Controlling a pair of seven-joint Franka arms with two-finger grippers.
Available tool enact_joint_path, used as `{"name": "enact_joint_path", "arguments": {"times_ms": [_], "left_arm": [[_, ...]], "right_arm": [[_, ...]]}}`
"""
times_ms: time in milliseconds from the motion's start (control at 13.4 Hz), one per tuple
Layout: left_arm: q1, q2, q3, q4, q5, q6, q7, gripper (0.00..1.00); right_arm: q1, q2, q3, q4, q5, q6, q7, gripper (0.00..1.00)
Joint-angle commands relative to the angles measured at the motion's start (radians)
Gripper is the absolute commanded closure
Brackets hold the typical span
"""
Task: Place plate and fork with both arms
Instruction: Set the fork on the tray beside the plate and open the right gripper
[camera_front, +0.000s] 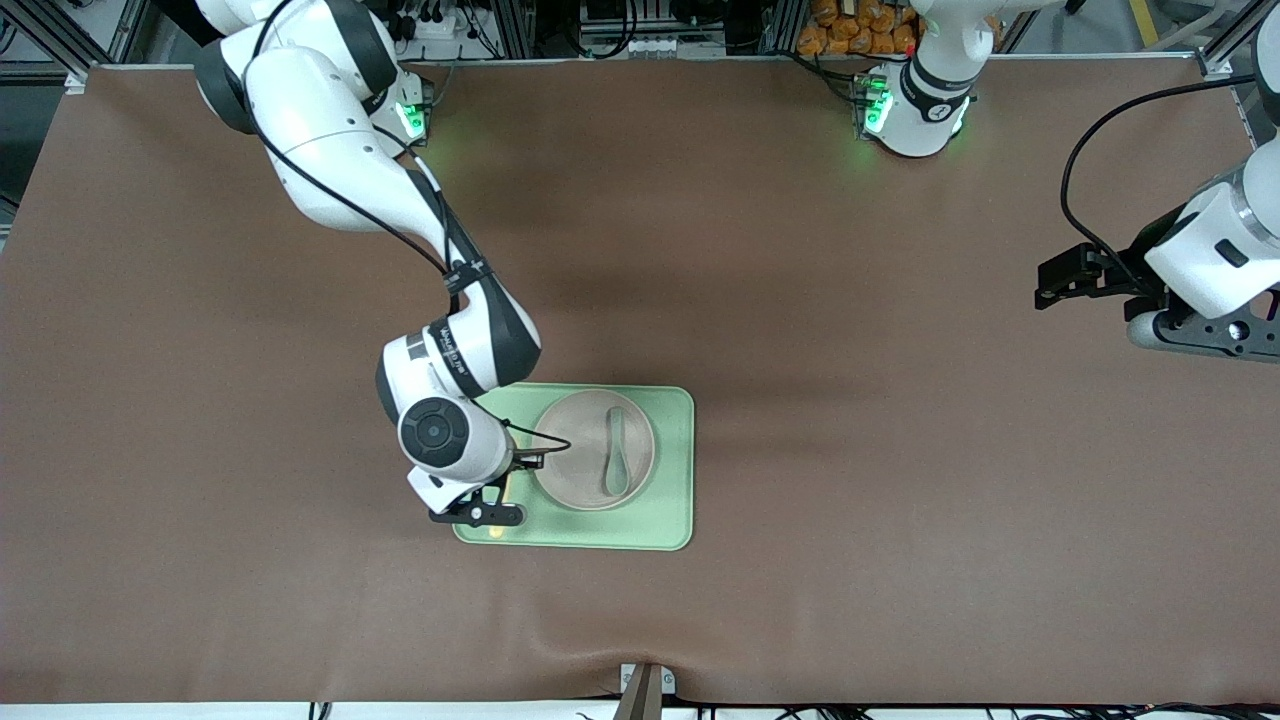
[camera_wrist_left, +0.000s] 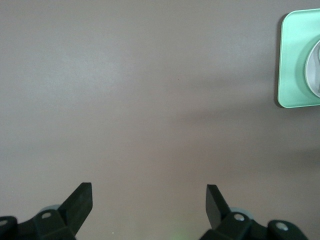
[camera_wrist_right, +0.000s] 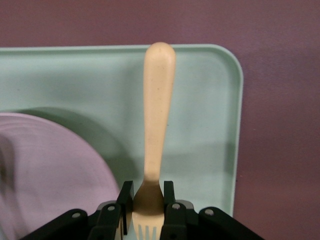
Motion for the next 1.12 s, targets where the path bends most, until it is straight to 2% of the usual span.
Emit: {"name": "enact_joint_path", "arguments": {"times_ms": [0, 299, 524, 599, 673, 748, 823, 898, 1048], "left_arm": [[0.006, -0.048, 0.000, -0.012, 0.016, -0.006, 0.023, 0.00], [0.055, -0.110, 0.000, -0.010, 0.016, -0.056, 0.024, 0.00], [0.054, -0.113, -0.006, -0.007, 0.019, -0.056, 0.008, 0.00], [0.052, -0.112, -0.008, -0.009, 0.019, -0.056, 0.006, 0.00], [0.051, -0.113, -0.008, -0.009, 0.019, -0.056, 0.004, 0.00], [0.054, -0.116, -0.008, -0.007, 0.019, -0.056, 0.004, 0.00], [0.039, -0.130, 0.006, -0.007, 0.018, -0.056, 0.012, 0.00], [0.011, -0.138, 0.032, -0.009, 0.019, -0.058, 0.009, 0.00], [-0.094, -0.141, 0.157, -0.009, 0.018, -0.088, 0.020, 0.00]], "right_arm": [[-0.004, -0.035, 0.010, -0.076, -0.018, 0.004, -0.014, 1.00], [0.000, -0.029, 0.009, -0.109, -0.033, 0.030, -0.022, 1.00], [0.003, -0.029, 0.009, -0.145, -0.035, 0.079, -0.021, 1.00], [0.005, -0.029, 0.009, -0.146, -0.035, 0.079, -0.021, 0.95], [0.003, -0.030, 0.009, -0.146, -0.035, 0.075, -0.019, 0.70], [0.002, -0.035, 0.010, -0.143, -0.033, 0.070, -0.021, 0.34], [-0.001, -0.046, 0.010, -0.136, -0.033, 0.062, -0.024, 0.13], [-0.003, -0.061, 0.010, -0.130, -0.033, 0.043, -0.025, 0.00], [-0.004, -0.084, 0.007, -0.129, -0.035, 0.000, -0.022, 0.00]]}}
